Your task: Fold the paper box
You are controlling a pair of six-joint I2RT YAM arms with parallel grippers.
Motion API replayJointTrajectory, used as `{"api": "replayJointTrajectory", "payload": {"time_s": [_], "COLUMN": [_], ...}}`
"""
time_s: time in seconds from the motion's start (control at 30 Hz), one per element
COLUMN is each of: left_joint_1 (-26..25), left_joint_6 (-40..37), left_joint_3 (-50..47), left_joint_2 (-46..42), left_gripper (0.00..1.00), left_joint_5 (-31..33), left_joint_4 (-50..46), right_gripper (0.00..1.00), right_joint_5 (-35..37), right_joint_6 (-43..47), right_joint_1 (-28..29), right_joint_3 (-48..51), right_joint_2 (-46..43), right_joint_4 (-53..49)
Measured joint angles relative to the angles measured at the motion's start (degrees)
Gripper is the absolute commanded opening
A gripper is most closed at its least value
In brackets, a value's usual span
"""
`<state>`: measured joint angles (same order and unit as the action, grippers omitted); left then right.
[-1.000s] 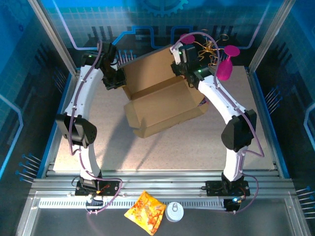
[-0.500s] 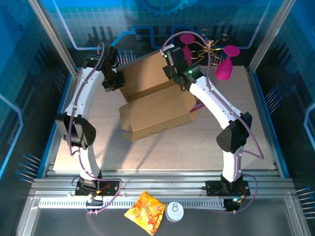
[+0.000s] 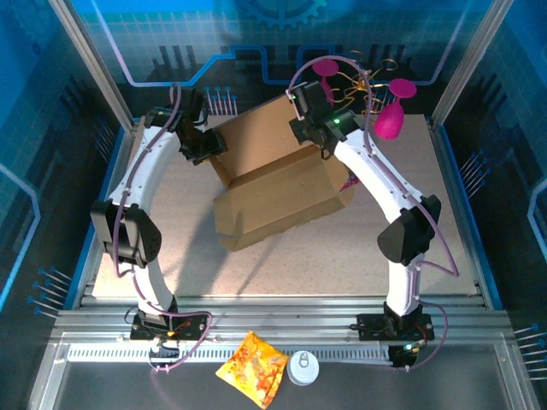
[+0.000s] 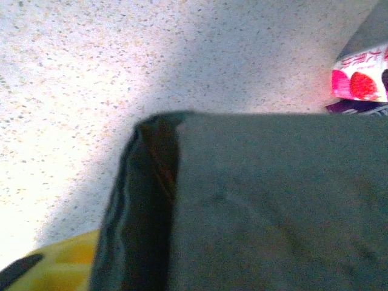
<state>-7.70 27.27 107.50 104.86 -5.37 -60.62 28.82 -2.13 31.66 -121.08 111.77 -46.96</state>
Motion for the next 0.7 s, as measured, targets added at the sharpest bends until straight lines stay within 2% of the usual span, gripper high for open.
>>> {"api": "replayJointTrajectory", "payload": {"time_s": [0.2,0.43,0.7], "left_joint_1": [0.0,-1.6,-2.8], "left_joint_6": [1.3,2.5,2.9], "left_joint_3": [-4.7,-12.2,-17.6], "left_joint_2": [-4.5,-9.3,-9.4], "left_gripper": [0.59,0.61,0.56], "left_joint_5": [-3.6,-4.6,-3.7], "left_joint_4": [2.8,5.9,8.9], "right_gripper": [0.00,0.00,0.00], "right_joint_5": [-2.1,-2.4,-4.0], "right_joint_6": [-0.9,-1.6,-2.4], "right_joint_1": [-1.7,-2.2,-2.5], "right_joint_3": [0.5,-0.4,-4.3], "right_joint_2": [0.0,0.4,2.7], "right_joint_4": [-0.8,-3.2,-6.4]}}
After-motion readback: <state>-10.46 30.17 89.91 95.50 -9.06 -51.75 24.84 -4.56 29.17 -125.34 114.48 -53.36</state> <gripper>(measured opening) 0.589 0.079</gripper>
